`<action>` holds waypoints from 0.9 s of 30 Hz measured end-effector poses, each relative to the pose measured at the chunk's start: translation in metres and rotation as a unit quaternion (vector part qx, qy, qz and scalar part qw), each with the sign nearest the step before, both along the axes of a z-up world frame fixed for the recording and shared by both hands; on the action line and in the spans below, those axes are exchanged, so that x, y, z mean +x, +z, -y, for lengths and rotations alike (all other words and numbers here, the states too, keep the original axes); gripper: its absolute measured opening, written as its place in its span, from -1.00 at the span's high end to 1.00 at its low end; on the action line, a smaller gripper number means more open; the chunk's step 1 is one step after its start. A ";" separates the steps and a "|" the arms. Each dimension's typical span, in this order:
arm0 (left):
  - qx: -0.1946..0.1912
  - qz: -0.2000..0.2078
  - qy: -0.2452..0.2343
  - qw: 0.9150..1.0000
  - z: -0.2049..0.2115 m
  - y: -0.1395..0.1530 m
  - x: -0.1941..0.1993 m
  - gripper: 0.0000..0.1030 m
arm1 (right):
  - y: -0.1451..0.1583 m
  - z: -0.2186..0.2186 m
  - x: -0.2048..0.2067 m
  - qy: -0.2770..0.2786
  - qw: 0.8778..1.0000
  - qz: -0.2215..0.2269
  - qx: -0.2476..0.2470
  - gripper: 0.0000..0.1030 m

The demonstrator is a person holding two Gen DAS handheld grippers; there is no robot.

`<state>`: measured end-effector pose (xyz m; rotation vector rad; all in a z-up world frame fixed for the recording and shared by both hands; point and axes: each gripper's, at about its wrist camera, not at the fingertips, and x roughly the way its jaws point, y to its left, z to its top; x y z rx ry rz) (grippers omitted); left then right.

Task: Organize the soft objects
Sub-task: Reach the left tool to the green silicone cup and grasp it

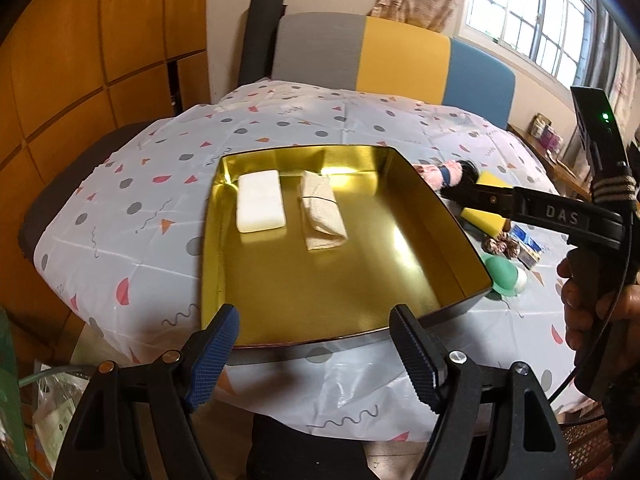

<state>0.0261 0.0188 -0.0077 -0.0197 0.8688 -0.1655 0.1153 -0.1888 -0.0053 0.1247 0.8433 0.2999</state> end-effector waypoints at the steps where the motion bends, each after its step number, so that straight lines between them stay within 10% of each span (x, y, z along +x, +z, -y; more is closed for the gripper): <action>1: 0.002 0.000 -0.005 1.000 0.003 0.000 0.000 -0.51 | -0.001 0.006 -0.004 -0.005 1.000 0.001 0.000 -0.58; 18: -0.009 0.003 -0.095 0.995 0.051 0.012 -0.003 -0.51 | -0.005 0.117 -0.043 -0.104 0.995 -0.003 -0.003 -0.70; 27: 0.016 0.005 -0.268 0.963 0.144 0.020 -0.004 -0.51 | -0.023 0.219 -0.066 -0.195 0.981 -0.023 -0.002 -0.89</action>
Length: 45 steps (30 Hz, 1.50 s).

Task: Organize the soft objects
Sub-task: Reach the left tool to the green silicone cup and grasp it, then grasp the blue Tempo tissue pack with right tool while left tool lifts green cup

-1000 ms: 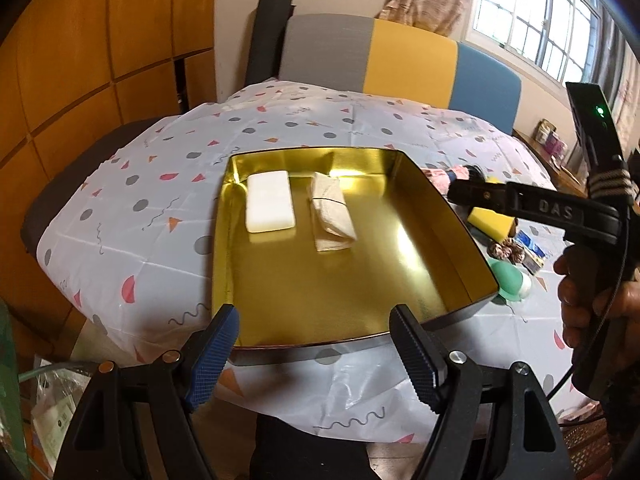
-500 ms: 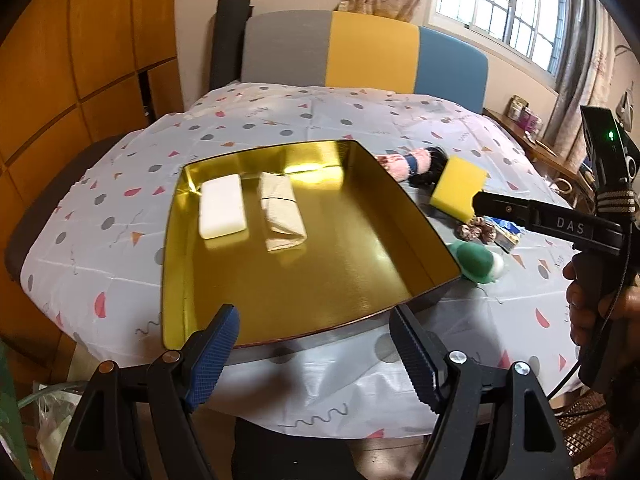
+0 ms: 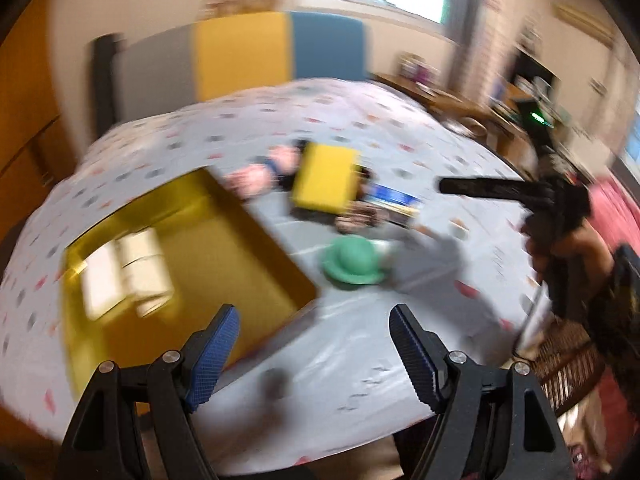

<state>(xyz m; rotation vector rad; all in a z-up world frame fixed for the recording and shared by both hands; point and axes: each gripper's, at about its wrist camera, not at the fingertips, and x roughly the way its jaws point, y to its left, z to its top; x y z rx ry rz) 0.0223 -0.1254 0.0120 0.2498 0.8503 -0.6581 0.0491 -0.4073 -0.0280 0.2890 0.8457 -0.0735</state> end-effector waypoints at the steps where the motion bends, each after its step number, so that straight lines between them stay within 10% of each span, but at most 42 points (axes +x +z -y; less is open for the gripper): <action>1: 0.009 0.005 -0.026 1.000 0.014 -0.002 -0.001 -0.54 | -0.004 0.007 -0.003 -0.002 1.000 -0.003 0.006 -0.98; 6: 0.068 0.025 -0.114 0.991 0.067 -0.014 0.000 -0.60 | -0.029 0.039 -0.010 -0.039 0.997 -0.038 0.049 -1.00; 16: 0.158 -0.026 -0.140 0.977 0.113 -0.057 0.048 -0.60 | -0.042 0.052 -0.009 -0.070 0.992 -0.092 0.047 -1.00; 30: 0.298 0.004 -0.251 0.921 0.166 -0.094 0.064 -0.59 | -0.029 0.046 -0.008 -0.054 0.996 -0.065 0.029 -1.00; 32: 0.302 -0.008 -0.257 0.918 0.171 -0.101 0.066 -0.31 | -0.028 0.049 -0.008 -0.060 0.996 -0.061 0.034 -1.00; 45: 0.113 -0.091 -0.143 0.979 0.138 -0.083 0.080 -0.02 | -0.029 0.055 -0.006 -0.069 0.995 -0.062 0.023 -1.00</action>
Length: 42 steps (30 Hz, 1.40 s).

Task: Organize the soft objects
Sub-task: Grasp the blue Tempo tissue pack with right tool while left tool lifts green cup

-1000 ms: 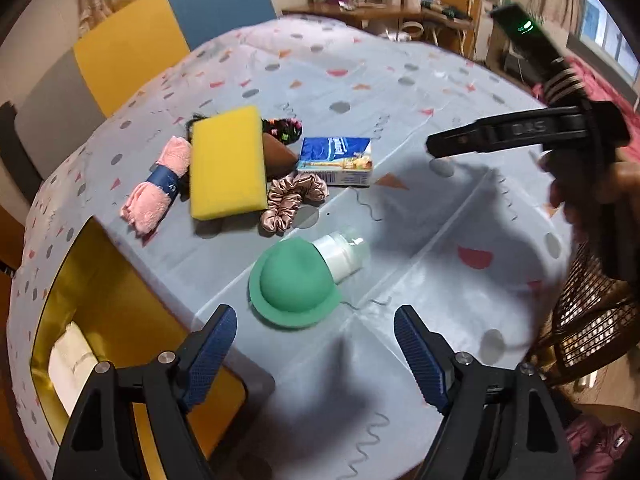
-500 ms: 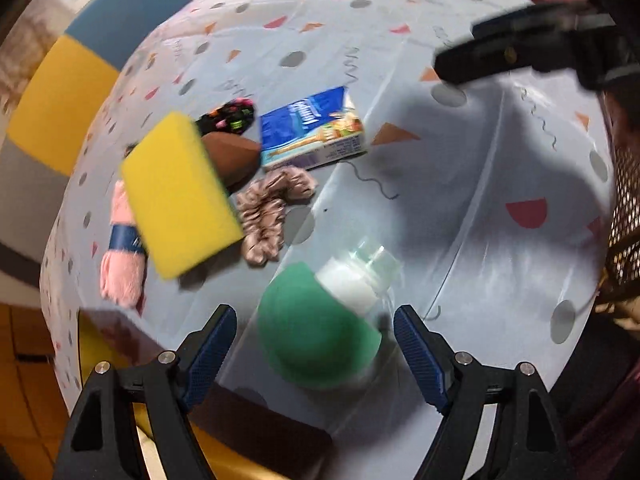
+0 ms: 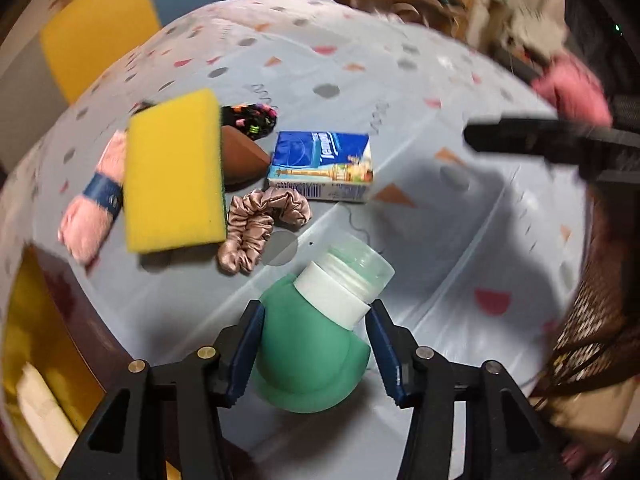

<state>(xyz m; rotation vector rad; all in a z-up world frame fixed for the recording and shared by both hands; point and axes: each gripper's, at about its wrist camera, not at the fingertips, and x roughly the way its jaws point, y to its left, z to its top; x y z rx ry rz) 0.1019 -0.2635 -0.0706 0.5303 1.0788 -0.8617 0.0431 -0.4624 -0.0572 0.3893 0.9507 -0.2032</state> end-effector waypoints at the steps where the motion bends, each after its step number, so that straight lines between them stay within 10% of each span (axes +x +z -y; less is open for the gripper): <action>1: -0.015 -0.008 0.011 1.000 -0.004 0.002 -0.002 -0.02 | -0.002 0.000 0.001 0.001 1.000 -0.005 -0.003 -1.00; 17: -0.047 0.033 0.047 0.997 -0.021 -0.013 -0.044 -0.04 | -0.009 -0.038 0.021 0.091 0.995 -0.023 -0.029 -0.57; 29: -0.073 0.030 0.063 0.995 -0.026 -0.015 -0.044 -0.04 | -0.036 -0.085 0.117 0.242 0.952 -0.123 -0.140 -0.53; 32: -0.077 0.031 0.063 0.995 -0.027 -0.016 -0.045 -0.04 | -0.042 -0.087 0.121 0.243 0.946 -0.133 -0.168 -0.13; 42: -0.096 0.037 0.083 0.991 -0.036 -0.009 -0.052 -0.02 | -0.041 -0.062 0.049 0.166 0.972 -0.090 -0.139 -0.13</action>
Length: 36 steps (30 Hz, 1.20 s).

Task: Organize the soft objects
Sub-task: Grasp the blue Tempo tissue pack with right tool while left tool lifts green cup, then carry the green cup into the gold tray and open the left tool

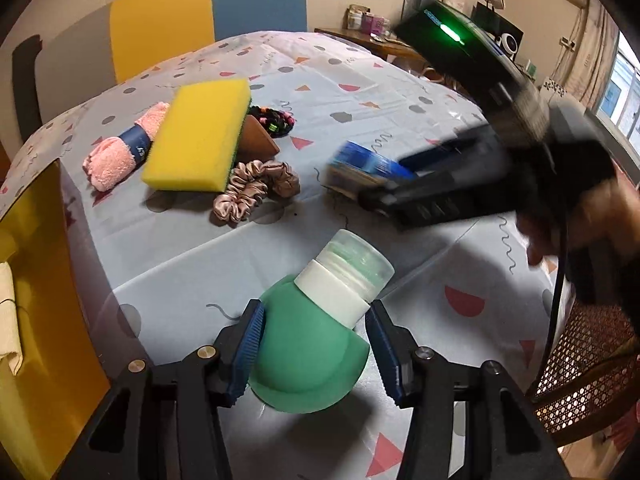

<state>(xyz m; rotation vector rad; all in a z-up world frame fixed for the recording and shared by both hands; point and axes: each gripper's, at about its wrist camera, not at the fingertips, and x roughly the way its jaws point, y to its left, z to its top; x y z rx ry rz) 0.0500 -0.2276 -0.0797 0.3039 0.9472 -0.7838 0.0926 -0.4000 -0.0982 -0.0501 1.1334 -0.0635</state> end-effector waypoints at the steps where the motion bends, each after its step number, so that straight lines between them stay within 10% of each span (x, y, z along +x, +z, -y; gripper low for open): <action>1: -0.004 -0.005 0.002 1.000 -0.002 0.001 0.000 -0.02 | 0.000 0.001 -0.005 -0.008 1.000 0.008 0.002 -0.13; 28: -0.104 -0.008 0.037 0.994 -0.048 0.068 -0.003 0.27 | -0.002 0.000 -0.016 -0.017 0.999 0.032 -0.015 -0.12; 36: -0.154 -0.013 0.129 0.979 -0.108 0.111 0.032 0.27 | -0.002 -0.001 -0.016 -0.017 0.999 0.031 -0.015 -0.12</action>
